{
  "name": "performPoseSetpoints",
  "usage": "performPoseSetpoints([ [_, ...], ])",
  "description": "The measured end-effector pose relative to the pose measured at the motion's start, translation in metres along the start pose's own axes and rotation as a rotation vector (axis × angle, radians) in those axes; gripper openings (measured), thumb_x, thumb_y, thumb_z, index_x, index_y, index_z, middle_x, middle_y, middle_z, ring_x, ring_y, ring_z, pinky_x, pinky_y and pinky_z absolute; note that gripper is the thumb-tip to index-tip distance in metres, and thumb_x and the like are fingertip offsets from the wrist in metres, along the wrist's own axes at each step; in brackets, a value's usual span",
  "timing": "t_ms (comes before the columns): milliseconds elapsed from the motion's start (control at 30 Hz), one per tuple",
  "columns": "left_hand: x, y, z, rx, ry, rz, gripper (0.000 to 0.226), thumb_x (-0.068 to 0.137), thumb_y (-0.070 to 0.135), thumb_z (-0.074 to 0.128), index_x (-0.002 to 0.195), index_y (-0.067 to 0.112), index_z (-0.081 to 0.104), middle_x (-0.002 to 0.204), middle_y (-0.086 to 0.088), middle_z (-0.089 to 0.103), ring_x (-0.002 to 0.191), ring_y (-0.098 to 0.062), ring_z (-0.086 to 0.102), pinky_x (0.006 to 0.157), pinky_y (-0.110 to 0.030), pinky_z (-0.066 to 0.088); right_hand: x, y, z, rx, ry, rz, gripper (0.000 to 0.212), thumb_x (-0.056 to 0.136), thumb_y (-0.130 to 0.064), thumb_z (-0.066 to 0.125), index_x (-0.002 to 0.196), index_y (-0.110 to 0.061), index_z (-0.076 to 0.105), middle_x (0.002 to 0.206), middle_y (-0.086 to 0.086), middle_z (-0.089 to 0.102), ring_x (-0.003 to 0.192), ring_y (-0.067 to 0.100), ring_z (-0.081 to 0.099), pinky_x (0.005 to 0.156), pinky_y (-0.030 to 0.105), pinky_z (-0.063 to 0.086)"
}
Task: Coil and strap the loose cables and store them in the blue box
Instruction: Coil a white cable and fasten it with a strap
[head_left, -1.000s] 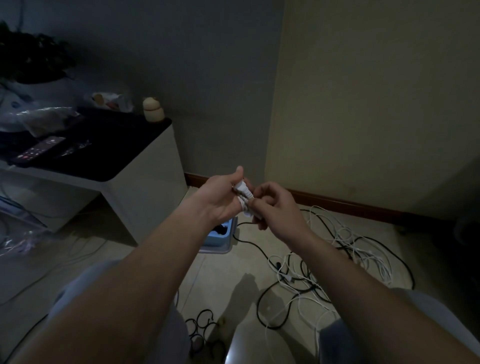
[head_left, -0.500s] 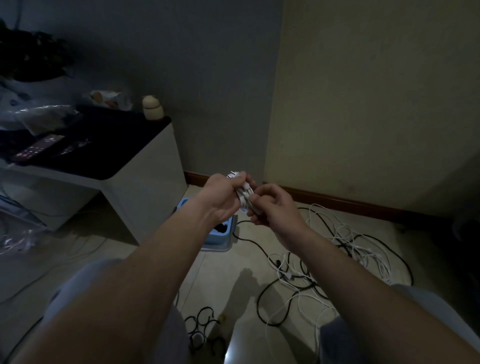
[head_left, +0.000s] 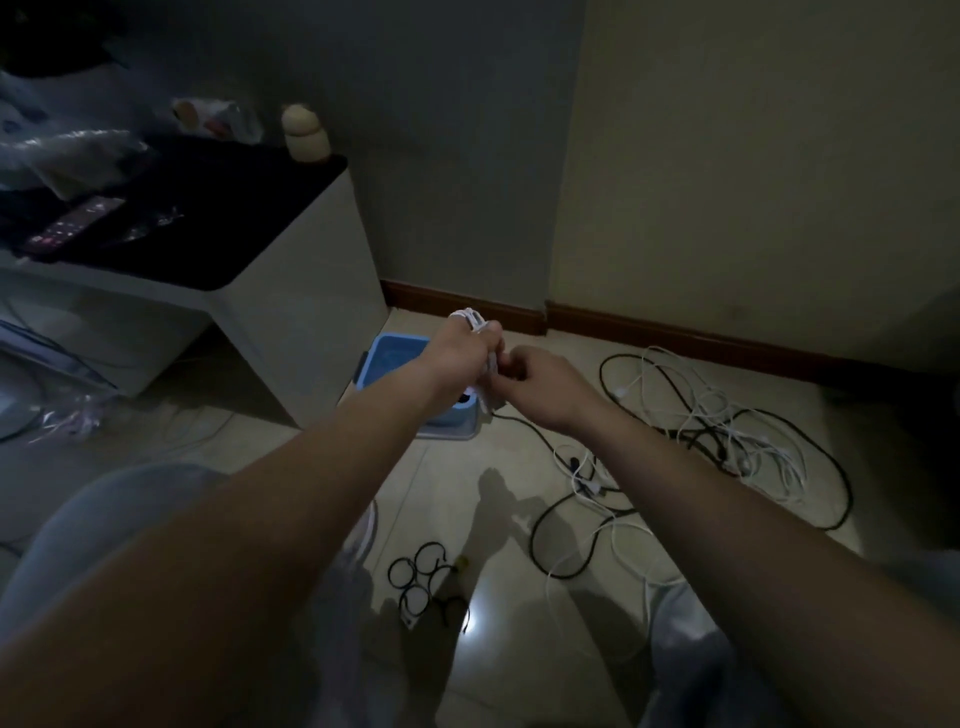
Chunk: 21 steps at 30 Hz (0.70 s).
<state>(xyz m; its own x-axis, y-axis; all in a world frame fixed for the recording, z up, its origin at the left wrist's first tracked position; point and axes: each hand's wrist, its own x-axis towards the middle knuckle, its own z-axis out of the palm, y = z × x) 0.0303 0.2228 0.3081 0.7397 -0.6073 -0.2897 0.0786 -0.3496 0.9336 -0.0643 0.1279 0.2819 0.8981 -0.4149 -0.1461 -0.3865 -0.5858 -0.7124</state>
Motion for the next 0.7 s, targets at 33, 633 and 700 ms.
performPoseSetpoints([
  [33, 0.002, -0.012, -0.003, 0.051, 0.006, -0.015, 0.023, 0.106, 0.016, 0.044, 0.086, 0.007, 0.054, 0.075, -0.011, 0.057, 0.067, -0.021, 0.054, 0.062, -0.029, 0.044, 0.001, 0.001, 0.011, -0.012, -0.017, 0.028, 0.019, 0.087, -0.044, 0.063, 0.079, -0.028, 0.057, 0.08, -0.006, 0.066, 0.074, 0.014, 0.061, 0.066, 0.033, 0.047],
  [633, 0.024, -0.199, -0.012, 0.361, 0.035, -0.292, 0.011, 0.102, 0.01, 0.046, 0.101, 0.006, 0.036, 0.086, -0.007, 0.044, 0.076, -0.015, 0.044, 0.055, -0.009, 0.038, 0.009, 0.126, 0.195, 0.108, -0.444, 0.34, 0.02, 0.086, -0.01, 0.051, 0.097, -0.019, 0.065, 0.095, 0.01, 0.073, 0.075, 0.025, 0.07, 0.065, 0.036, 0.057],
  [700, 0.035, -0.21, -0.015, 0.413, 0.041, -0.329, 0.013, 0.103, 0.014, 0.046, 0.104, 0.005, 0.036, 0.09, -0.009, 0.043, 0.082, -0.019, 0.044, 0.063, -0.013, 0.04, 0.008, 0.151, 0.214, 0.062, -0.469, 0.355, 0.027, 0.084, -0.002, 0.052, 0.101, -0.018, 0.065, 0.104, 0.011, 0.072, 0.093, 0.028, 0.069, 0.083, 0.039, 0.056],
])
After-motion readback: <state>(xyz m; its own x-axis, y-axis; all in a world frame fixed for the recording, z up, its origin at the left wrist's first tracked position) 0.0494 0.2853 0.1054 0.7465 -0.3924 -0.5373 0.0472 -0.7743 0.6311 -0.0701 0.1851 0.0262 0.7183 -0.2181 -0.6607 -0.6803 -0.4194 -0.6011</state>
